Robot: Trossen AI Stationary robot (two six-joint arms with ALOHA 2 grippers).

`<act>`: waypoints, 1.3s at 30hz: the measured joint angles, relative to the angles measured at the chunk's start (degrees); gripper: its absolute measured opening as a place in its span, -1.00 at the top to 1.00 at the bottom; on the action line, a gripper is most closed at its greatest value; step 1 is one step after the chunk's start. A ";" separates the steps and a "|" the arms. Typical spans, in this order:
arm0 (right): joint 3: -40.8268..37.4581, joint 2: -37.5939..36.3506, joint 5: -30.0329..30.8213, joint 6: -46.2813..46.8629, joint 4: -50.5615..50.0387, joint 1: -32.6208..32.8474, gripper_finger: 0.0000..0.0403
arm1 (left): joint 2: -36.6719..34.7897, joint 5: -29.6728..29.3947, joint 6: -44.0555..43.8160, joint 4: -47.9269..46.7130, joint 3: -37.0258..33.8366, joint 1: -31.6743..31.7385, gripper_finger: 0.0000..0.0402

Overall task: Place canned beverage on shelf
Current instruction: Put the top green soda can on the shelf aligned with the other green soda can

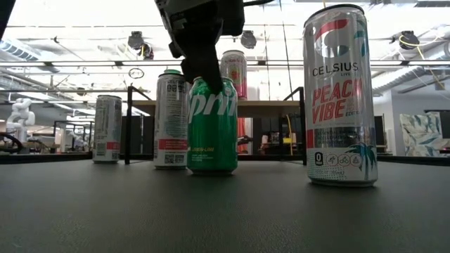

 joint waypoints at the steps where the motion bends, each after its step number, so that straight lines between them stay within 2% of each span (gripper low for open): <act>1: 0.00 0.00 0.00 0.01 0.01 0.00 -0.99 | 0.00 0.02 -0.04 -0.43 0.02 -0.02 -0.91; 8: 0.00 0.00 0.08 0.00 0.01 0.00 -0.99 | -0.02 -1.49 -1.60 -1.67 0.07 -1.39 -0.91; 14: 0.00 0.00 1.32 -0.02 0.25 0.00 -0.99 | 0.11 -5.40 -2.20 -1.37 -0.07 -1.94 -0.91; 21: 0.00 0.00 1.31 -0.24 2.68 0.00 -0.99 | 0.11 -5.19 -2.40 -0.92 -0.07 -1.77 -0.91; 32: 0.00 0.00 1.29 -0.47 3.02 0.00 -0.99 | 0.11 -3.70 -2.71 -0.12 -0.07 -1.68 -0.56; 39: 0.00 0.00 1.29 -1.04 3.02 0.00 -0.99 | 0.07 -3.69 -2.69 -0.05 -0.07 -1.63 -0.52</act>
